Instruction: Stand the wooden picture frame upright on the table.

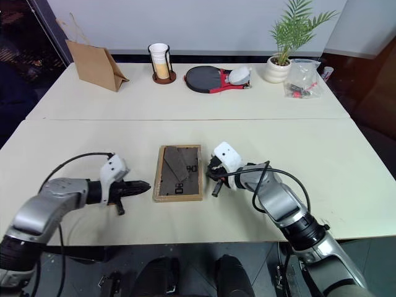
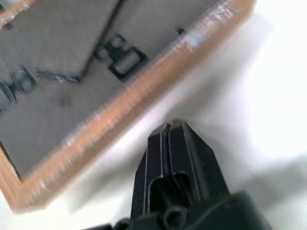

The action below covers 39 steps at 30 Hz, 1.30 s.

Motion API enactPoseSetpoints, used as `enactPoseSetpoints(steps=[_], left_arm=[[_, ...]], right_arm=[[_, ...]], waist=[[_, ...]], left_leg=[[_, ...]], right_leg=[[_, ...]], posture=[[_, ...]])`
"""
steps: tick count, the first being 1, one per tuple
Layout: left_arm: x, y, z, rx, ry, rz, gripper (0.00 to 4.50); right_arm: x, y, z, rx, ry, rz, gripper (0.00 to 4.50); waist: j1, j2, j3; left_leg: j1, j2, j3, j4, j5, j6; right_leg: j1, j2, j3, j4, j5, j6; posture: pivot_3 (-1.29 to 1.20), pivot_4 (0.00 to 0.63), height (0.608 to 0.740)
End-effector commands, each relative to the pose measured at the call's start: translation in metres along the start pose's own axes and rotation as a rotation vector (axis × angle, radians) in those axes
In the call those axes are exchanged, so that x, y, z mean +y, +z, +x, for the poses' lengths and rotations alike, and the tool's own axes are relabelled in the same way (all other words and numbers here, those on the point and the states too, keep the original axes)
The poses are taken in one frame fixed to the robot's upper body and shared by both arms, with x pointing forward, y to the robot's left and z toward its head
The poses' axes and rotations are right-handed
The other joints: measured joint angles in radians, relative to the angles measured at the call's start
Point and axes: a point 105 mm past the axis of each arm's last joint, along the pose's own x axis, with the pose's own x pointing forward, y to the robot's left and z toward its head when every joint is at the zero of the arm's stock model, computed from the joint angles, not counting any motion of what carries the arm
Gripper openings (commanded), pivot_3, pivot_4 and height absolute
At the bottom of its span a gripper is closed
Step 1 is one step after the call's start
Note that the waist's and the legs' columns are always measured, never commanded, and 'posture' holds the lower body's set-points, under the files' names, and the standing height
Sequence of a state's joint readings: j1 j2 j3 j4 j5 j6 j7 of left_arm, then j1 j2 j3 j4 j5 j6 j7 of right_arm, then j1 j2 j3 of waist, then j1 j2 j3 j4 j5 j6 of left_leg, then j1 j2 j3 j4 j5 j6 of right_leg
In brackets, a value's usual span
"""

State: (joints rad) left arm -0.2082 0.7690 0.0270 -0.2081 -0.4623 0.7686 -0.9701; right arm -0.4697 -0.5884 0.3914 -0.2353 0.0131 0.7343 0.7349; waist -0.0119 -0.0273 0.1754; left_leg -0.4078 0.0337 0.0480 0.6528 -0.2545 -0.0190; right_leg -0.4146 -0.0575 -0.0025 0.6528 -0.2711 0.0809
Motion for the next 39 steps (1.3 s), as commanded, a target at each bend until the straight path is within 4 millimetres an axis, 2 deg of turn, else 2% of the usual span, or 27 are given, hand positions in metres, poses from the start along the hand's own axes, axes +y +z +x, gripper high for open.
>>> enactPoseSetpoints(steps=[1, 5, 8, 14, 21, 25, 31, 34, 39], left_arm=[[-0.010, 0.022, -0.008, -0.110, -0.112, -0.172, 2.40], [-0.016, 0.030, -0.010, -0.144, -0.185, -0.364, 4.43], [-0.007, 0.028, -0.004, -0.133, -0.157, -0.477, 4.48], [-0.001, 0.024, 0.012, -0.104, -0.123, -0.578, 4.48], [-0.007, 0.015, 0.035, -0.079, -0.158, -0.661, 4.48], [-0.011, 0.014, 0.038, -0.087, -0.197, -0.701, 4.48], [-0.020, 0.018, 0.038, -0.113, -0.263, -0.723, 4.48], [-0.019, 0.021, 0.035, -0.143, -0.275, -0.739, 3.72], [-0.021, 0.030, 0.029, -0.199, -0.321, -0.773, 1.31]], right_arm=[[0.003, 0.003, -0.007, -0.015, 0.005, -0.034, 0.00], [0.010, 0.002, -0.006, -0.013, 0.020, -0.042, 0.00], [0.013, 0.002, -0.004, -0.014, 0.024, -0.042, 0.00], [0.022, 0.005, 0.002, -0.022, 0.062, -0.053, 0.00], [0.038, 0.027, 0.016, -0.097, 0.164, -0.101, 0.00], [0.045, 0.037, 0.018, -0.139, 0.212, -0.114, 0.00], [0.041, 0.037, 0.020, -0.134, 0.199, -0.127, 0.00], [0.038, 0.034, 0.018, -0.127, 0.190, -0.130, 0.00], [0.028, 0.036, 0.013, -0.127, 0.156, -0.130, 0.00]], waist=[[0.002, 0.000, 0.000], [-0.001, 0.000, 0.000], [-0.002, 0.000, 0.000], [-0.003, -0.001, 0.000], [-0.004, -0.001, -0.001], [-0.001, -0.001, -0.001], [-0.001, -0.001, -0.001], [-0.001, -0.001, -0.001], [-0.002, -0.001, -0.001]], left_leg=[[0.000, 0.000, 0.000, 0.001, 0.000, 0.000], [0.000, 0.000, -0.001, 0.003, -0.001, 0.001], [0.000, -0.001, -0.002, 0.003, 0.000, 0.001], [0.000, -0.001, -0.002, 0.005, -0.001, 0.001], [0.002, -0.001, -0.003, 0.005, 0.000, 0.001], [0.002, -0.001, -0.003, 0.006, 0.000, 0.001], [0.002, -0.001, -0.003, 0.006, -0.001, 0.001], [0.001, -0.001, -0.003, 0.006, -0.001, 0.001], [0.001, -0.001, -0.004, 0.006, -0.001, 0.001]], right_leg=[[0.001, 0.000, 0.000, 0.000, 0.000, 0.000], [0.002, 0.000, 0.000, 0.000, 0.000, 0.000], [0.002, 0.001, 0.000, 0.001, 0.000, 0.000], [0.002, 0.001, -0.001, 0.001, 0.000, 0.000], [0.004, 0.001, -0.001, 0.001, 0.000, 0.000], [0.005, 0.001, -0.001, 0.001, 0.000, 0.000], [0.005, 0.000, -0.001, 0.001, 0.000, 0.000], [0.005, -0.001, -0.001, 0.001, 0.000, 0.000], [0.004, -0.001, -0.001, 0.001, 0.000, 0.000]], posture=[[0.00, 0.150, 0.740], [0.00, 0.150, 0.740], [0.00, 0.150, 0.740], [0.00, 0.150, 0.740], [0.00, 0.150, 0.740], [0.00, 0.150, 0.740], [0.00, 0.150, 0.740], [0.00, 0.150, 0.740], [0.00, 0.150, 0.740]])
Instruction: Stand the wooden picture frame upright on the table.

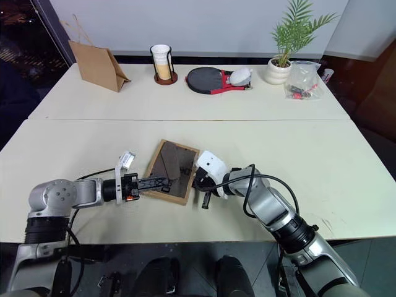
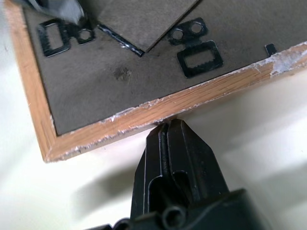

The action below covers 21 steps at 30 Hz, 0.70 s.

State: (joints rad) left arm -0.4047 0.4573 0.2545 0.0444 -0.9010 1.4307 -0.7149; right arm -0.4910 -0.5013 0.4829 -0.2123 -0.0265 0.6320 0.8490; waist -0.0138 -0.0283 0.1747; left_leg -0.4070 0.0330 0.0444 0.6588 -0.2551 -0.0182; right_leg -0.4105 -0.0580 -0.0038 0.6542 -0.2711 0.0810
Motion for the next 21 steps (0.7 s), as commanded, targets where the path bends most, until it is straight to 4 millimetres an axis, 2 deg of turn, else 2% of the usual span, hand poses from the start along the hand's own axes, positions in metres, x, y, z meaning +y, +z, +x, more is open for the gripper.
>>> enactPoseSetpoints(steps=[1, 6, 10, 12, 14, 17, 21], left_arm=[[-0.015, 0.012, -0.004, -0.058, -0.067, 0.013, 1.01], [-0.026, 0.028, -0.011, -0.148, -0.116, 0.004, 1.02], [-0.034, 0.030, -0.014, -0.184, -0.148, 0.003, 1.02], [-0.037, 0.028, -0.013, -0.187, -0.161, 0.004, 1.02], [-0.038, 0.025, -0.011, -0.186, -0.165, 0.003, 1.02], [-0.037, 0.023, -0.009, -0.186, -0.165, -0.006, 1.02], [-0.037, 0.020, -0.004, -0.177, -0.172, -0.007, 1.02]], right_arm=[[-0.013, 0.012, -0.011, -0.030, -0.052, -0.038, 0.00], [-0.033, 0.014, -0.036, -0.027, -0.128, -0.053, 0.00], [-0.069, 0.014, -0.070, -0.011, -0.265, -0.049, 0.00], [-0.088, 0.025, -0.086, -0.049, -0.335, -0.026, 0.00], [-0.100, 0.046, -0.097, -0.134, -0.349, 0.027, 0.00], [-0.096, 0.081, -0.096, -0.264, -0.267, 0.065, 0.77], [-0.078, 0.113, -0.081, -0.368, -0.101, 0.106, 2.67]], waist=[[0.000, 0.000, 0.000], [0.002, 0.000, 0.000], [0.002, 0.000, 0.000], [0.002, 0.000, 0.000], [-0.004, 0.000, 0.001], [-0.005, 0.000, 0.001], [-0.002, 0.000, 0.001]], left_leg=[[0.000, 0.000, 0.000, 0.000, 0.000, 0.000], [0.000, 0.000, 0.000, 0.000, 0.000, 0.000], [-0.001, -0.001, -0.001, 0.000, 0.000, 0.000], [-0.001, -0.001, 0.000, 0.000, 0.000, 0.001], [-0.001, -0.001, 0.000, 0.000, 0.000, 0.001], [-0.001, 0.000, 0.000, 0.000, 0.000, 0.001], [-0.001, 0.000, -0.001, -0.003, 0.000, 0.001]], right_leg=[[0.000, 0.000, 0.000, 0.000, 0.000, 0.000], [0.000, -0.001, 0.000, 0.000, 0.000, 0.000], [0.000, -0.003, -0.001, -0.001, 0.000, 0.000], [0.000, -0.003, -0.001, -0.001, 0.000, 0.000], [0.000, -0.003, -0.001, -0.001, 0.000, 0.000], [-0.001, -0.003, -0.001, 0.000, 0.000, 0.000], [-0.001, -0.003, -0.001, -0.002, 0.000, 0.000]], posture=[[0.00, 0.150, 0.740], [0.00, 0.150, 0.740], [0.00, 0.150, 0.740], [0.00, 0.150, 0.740], [0.00, 0.150, 0.740], [0.00, 0.150, 0.740], [0.00, 0.150, 0.740]])
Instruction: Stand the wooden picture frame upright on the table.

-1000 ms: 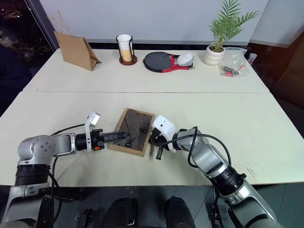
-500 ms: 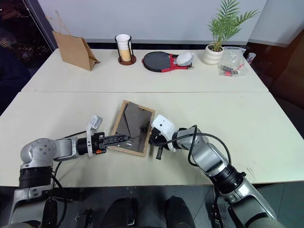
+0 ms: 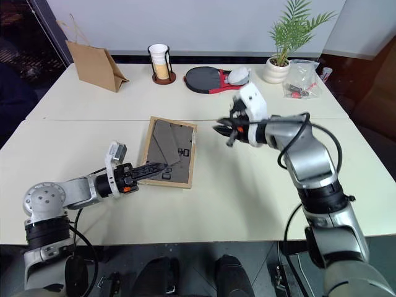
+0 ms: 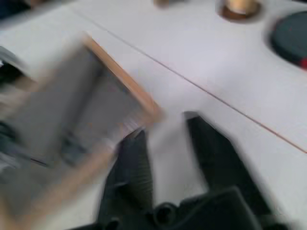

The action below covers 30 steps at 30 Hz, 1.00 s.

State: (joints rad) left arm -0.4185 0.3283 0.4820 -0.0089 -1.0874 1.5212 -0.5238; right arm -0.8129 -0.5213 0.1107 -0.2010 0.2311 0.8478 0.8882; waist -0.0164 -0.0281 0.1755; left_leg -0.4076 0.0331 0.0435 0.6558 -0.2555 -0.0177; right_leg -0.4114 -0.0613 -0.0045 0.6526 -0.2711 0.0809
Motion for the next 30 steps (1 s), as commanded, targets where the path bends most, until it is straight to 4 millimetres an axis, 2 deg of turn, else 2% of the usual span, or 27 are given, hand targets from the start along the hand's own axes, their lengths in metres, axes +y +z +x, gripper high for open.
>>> enactPoseSetpoints(steps=[1, 4, 11, 19, 22, 30], left_arm=[[-0.012, 0.001, 0.003, -0.001, -0.063, 0.036, 1.02], [-0.010, -0.002, 0.004, 0.008, -0.070, 0.037, 1.02], [-0.007, -0.010, 0.002, 0.025, -0.079, 0.053, 1.02], [-0.006, -0.018, -0.001, 0.034, -0.088, 0.074, 1.02], [-0.006, -0.017, -0.001, 0.031, -0.087, 0.077, 1.02], [0.001, -0.007, 0.003, -0.004, -0.074, 0.065, 1.02]], right_arm=[[0.021, 0.022, 0.011, -0.075, 0.128, 0.038, 3.13], [0.028, 0.026, 0.025, -0.081, 0.181, 0.074, 4.48], [0.038, 0.017, 0.048, -0.058, 0.264, 0.136, 4.48], [0.046, 0.003, 0.063, -0.018, 0.312, 0.181, 4.48], [0.051, 0.005, 0.063, -0.024, 0.333, 0.180, 4.48], [0.066, 0.022, 0.048, -0.065, 0.397, 0.148, 4.48]], waist=[[0.001, 0.000, 0.000], [0.004, 0.000, 0.000], [0.001, 0.000, 0.000], [-0.001, 0.000, 0.000], [-0.001, 0.000, 0.000], [-0.001, 0.000, 0.000]], left_leg=[[0.000, 0.000, 0.000, 0.000, 0.000, 0.000], [-0.001, -0.001, 0.001, 0.000, 0.000, 0.000], [-0.001, -0.001, 0.001, -0.001, 0.000, 0.000], [-0.001, -0.001, 0.002, -0.006, 0.000, -0.001], [-0.001, -0.001, 0.002, -0.006, 0.000, -0.001], [-0.002, -0.001, 0.002, -0.006, 0.000, -0.001]], right_leg=[[0.000, 0.000, 0.000, 0.000, 0.000, 0.000], [-0.001, -0.002, 0.000, -0.001, 0.000, 0.000], [-0.001, -0.003, 0.000, -0.001, 0.000, 0.000], [-0.004, -0.003, 0.001, -0.002, 0.000, 0.000], [-0.004, -0.004, 0.001, -0.003, 0.000, 0.000], [-0.005, -0.004, 0.001, -0.003, 0.000, 0.000]], posture=[[0.00, 0.150, 0.740], [0.00, 0.150, 0.740], [0.00, 0.150, 0.740], [0.00, 0.150, 0.740], [0.00, 0.150, 0.740], [0.00, 0.150, 0.740]])
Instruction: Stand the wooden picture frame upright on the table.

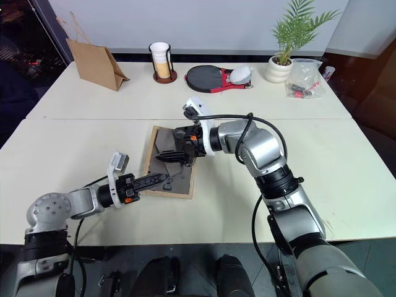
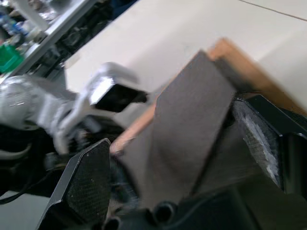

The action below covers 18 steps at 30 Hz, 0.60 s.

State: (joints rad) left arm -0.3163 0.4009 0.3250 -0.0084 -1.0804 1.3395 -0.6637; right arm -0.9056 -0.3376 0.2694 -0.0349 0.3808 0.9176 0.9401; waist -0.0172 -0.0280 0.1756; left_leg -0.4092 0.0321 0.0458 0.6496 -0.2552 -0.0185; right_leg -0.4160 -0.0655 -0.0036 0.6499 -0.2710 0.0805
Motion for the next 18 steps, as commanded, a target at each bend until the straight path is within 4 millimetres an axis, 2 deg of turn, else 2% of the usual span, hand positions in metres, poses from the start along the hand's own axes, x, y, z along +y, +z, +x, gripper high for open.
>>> enactPoseSetpoints(steps=[1, 9, 15, 18], left_arm=[[-0.008, 0.011, 0.005, -0.023, -0.041, 0.033, 1.02], [-0.008, 0.019, 0.009, -0.033, -0.044, 0.026, 1.02], [-0.019, 0.017, 0.014, -0.023, -0.066, 0.044, 1.02], [-0.024, 0.015, 0.015, -0.021, -0.077, 0.053, 1.02]], right_arm=[[0.012, 0.018, -0.008, -0.042, 0.027, -0.058, 4.48], [0.015, 0.031, -0.031, -0.056, -0.025, -0.109, 4.48], [0.006, 0.028, -0.039, -0.040, -0.090, -0.140, 4.48], [-0.006, 0.017, -0.049, 0.032, -0.163, -0.217, 4.48]], waist=[[0.001, 0.000, 0.000], [0.002, 0.000, 0.000], [0.000, 0.000, 0.000], [0.003, 0.000, 0.000]], left_leg=[[0.000, 0.000, 0.000, 0.000, 0.000, 0.000], [-0.001, 0.000, 0.000, -0.001, 0.000, 0.000], [-0.001, 0.000, 0.000, -0.001, 0.000, 0.000], [-0.001, 0.000, 0.000, -0.001, 0.000, 0.000]], right_leg=[[0.000, 0.000, 0.000, 0.000, 0.000, 0.000], [-0.001, -0.001, 0.000, -0.001, 0.000, 0.000], [-0.002, -0.001, 0.000, -0.001, 0.000, 0.000], [-0.002, -0.001, 0.000, -0.001, 0.000, 0.000]], posture=[[0.00, 0.150, 0.740], [0.00, 0.150, 0.740], [0.00, 0.150, 0.740], [0.00, 0.150, 0.740]])
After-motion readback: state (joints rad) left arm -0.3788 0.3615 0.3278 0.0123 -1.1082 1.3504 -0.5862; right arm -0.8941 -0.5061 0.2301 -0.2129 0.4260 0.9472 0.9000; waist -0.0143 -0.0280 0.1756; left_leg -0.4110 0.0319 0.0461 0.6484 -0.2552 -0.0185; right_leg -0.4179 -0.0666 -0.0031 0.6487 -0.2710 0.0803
